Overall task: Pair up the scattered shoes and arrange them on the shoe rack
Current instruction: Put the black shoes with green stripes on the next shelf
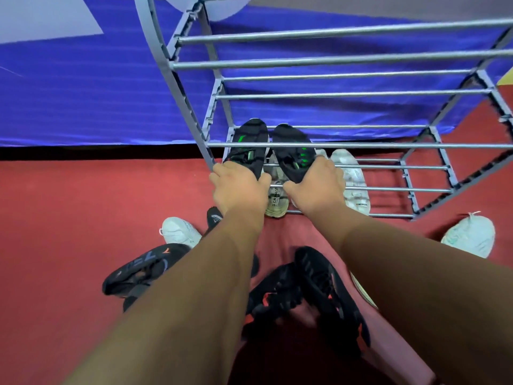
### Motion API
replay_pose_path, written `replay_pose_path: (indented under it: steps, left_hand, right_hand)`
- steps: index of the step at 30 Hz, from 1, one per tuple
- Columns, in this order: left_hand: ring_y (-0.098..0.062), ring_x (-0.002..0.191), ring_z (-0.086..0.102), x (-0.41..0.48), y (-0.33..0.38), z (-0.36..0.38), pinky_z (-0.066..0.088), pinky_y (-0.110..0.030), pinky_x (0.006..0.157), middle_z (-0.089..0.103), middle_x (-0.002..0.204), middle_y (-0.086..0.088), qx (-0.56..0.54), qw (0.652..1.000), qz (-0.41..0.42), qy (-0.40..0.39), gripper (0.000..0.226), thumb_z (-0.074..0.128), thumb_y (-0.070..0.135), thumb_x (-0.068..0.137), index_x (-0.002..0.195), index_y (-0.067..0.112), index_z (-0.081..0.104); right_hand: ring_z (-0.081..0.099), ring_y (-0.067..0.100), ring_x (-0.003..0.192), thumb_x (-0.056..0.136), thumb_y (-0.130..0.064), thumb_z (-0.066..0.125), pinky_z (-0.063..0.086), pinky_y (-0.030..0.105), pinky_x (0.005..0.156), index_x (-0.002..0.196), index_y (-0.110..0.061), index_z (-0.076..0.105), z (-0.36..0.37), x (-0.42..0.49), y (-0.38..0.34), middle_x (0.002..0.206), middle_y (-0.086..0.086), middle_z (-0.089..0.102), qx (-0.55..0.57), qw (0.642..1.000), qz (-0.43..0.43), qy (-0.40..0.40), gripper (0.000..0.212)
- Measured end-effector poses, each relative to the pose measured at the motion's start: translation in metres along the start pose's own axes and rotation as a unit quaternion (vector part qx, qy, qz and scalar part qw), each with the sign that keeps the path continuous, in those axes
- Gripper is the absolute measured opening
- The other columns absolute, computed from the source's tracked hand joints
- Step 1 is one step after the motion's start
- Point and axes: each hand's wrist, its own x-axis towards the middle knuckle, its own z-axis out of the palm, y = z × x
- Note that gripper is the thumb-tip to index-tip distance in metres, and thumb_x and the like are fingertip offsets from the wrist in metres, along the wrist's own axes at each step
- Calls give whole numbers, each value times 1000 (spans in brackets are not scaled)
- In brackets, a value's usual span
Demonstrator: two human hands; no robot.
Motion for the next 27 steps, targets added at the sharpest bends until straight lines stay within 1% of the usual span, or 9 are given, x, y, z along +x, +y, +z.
replay_pose_path:
  steps: [3, 7, 12, 15, 20, 22, 24, 25, 27]
  left_hand:
    - [-32, 119, 48, 12, 5, 13, 52, -44, 82, 50, 127, -15, -13, 1000, -25, -1, 79, 62, 65, 83, 126, -1, 50]
    - [-31, 120, 47, 22, -4, 24, 50, -43, 84, 51, 128, -13, -8, 1000, -4, -10, 77, 61, 65, 84, 126, 1, 51]
    - [-30, 120, 48, 10, -17, 35, 49, -43, 87, 49, 129, -9, -1, 1000, 5, -25, 79, 65, 69, 81, 127, 6, 47]
    - [-32, 112, 54, 4, -20, 36, 48, -44, 85, 48, 126, -8, 27, 998, -8, -48, 93, 69, 72, 70, 130, 7, 43]
    - [-30, 101, 66, 14, -21, 32, 42, -39, 68, 44, 125, -10, -12, 992, -51, -114, 101, 76, 72, 71, 133, 3, 38]
    - [-31, 93, 66, 17, -20, 30, 40, -37, 66, 42, 130, -13, -36, 993, -40, -107, 96, 77, 66, 75, 133, 0, 38]
    - [-30, 77, 59, 21, -15, 27, 39, -34, 63, 40, 136, -19, -62, 994, -30, -88, 89, 75, 62, 80, 130, -3, 39]
    - [-29, 75, 56, 22, -12, 25, 39, -34, 64, 40, 137, -21, -71, 994, -26, -82, 87, 74, 60, 83, 130, -5, 39]
    - [-32, 89, 61, 23, -10, 25, 45, -36, 70, 39, 136, -25, -77, 994, -11, -80, 85, 71, 58, 87, 131, -8, 39]
  right_hand:
    - [49, 38, 124, 71, -53, 74, 42, 47, 106, 128, -9, 52, 14, 18, -4, 130, 14, 57, 3, 1000, 7, 9, 76]
    - [46, 41, 128, 80, -57, 72, 39, 48, 107, 139, -3, 41, 31, 34, -4, 140, 20, 51, -21, 1000, 4, 5, 86]
    - [45, 38, 129, 71, -62, 73, 36, 46, 109, 143, -6, 41, 41, 32, 14, 141, 17, 47, -56, 997, -46, -1, 97]
    - [39, 38, 132, 69, -60, 76, 32, 45, 113, 152, -6, 33, 42, 26, 26, 146, 16, 40, -74, 993, -88, -14, 108]
    - [37, 36, 130, 72, -44, 83, 34, 40, 110, 148, -4, 38, 43, 24, 26, 140, 15, 40, 16, 996, -81, -14, 97]
    - [38, 35, 128, 72, -40, 83, 35, 38, 107, 144, -4, 42, 45, 23, 24, 137, 13, 42, 33, 997, -74, -8, 90]
    - [38, 34, 128, 74, -37, 82, 35, 37, 107, 145, -3, 43, 49, 22, 20, 137, 13, 42, 53, 996, -69, 6, 88]
    - [38, 34, 128, 76, -36, 80, 35, 37, 107, 146, -3, 43, 51, 22, 18, 138, 13, 42, 61, 996, -69, 18, 87]
    - [38, 35, 130, 77, -37, 78, 35, 38, 110, 147, -2, 43, 55, 24, 14, 141, 14, 42, 71, 994, -70, 35, 85]
